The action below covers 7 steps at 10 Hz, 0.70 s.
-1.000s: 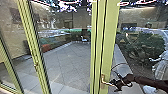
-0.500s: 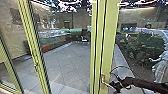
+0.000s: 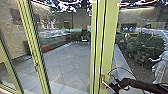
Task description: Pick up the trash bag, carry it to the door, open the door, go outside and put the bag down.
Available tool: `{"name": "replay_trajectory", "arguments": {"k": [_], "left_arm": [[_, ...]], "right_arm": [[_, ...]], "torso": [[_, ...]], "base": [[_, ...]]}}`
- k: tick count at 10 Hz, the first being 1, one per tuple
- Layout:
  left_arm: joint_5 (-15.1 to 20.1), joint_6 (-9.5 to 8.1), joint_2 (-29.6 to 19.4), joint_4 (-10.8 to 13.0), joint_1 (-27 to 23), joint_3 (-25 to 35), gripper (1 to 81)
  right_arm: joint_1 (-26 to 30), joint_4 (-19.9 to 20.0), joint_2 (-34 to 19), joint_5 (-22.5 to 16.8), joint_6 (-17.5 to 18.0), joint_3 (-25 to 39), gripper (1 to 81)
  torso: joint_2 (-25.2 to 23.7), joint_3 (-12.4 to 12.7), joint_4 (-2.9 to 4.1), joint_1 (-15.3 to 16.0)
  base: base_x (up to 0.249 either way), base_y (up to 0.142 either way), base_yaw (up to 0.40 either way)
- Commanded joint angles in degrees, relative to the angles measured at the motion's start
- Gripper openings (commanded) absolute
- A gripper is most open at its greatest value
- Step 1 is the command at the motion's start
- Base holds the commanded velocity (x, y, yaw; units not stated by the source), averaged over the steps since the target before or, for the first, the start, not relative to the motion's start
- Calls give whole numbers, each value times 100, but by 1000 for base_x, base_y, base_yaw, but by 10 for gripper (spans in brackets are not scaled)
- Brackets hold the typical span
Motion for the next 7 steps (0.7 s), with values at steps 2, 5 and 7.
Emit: {"name": "replay_trajectory", "arguments": {"k": [2,5,7], "left_arm": [[442,58,30,6,-281,2,10],[451,49,31,6,-281,2,10],[442,57,39,6,-281,2,10]], "right_arm": [[-153,-249,163,-1072,-33,-92,811],[-205,-285,172,-1072,-24,-100,811],[-258,-293,172,-1064,-15,-66,811]], "torso": [[0,2,0,0],[0,4,0,0],[0,6,0,0]], "base": [[0,0,0],[0,0,0],[0,0,0]]}}
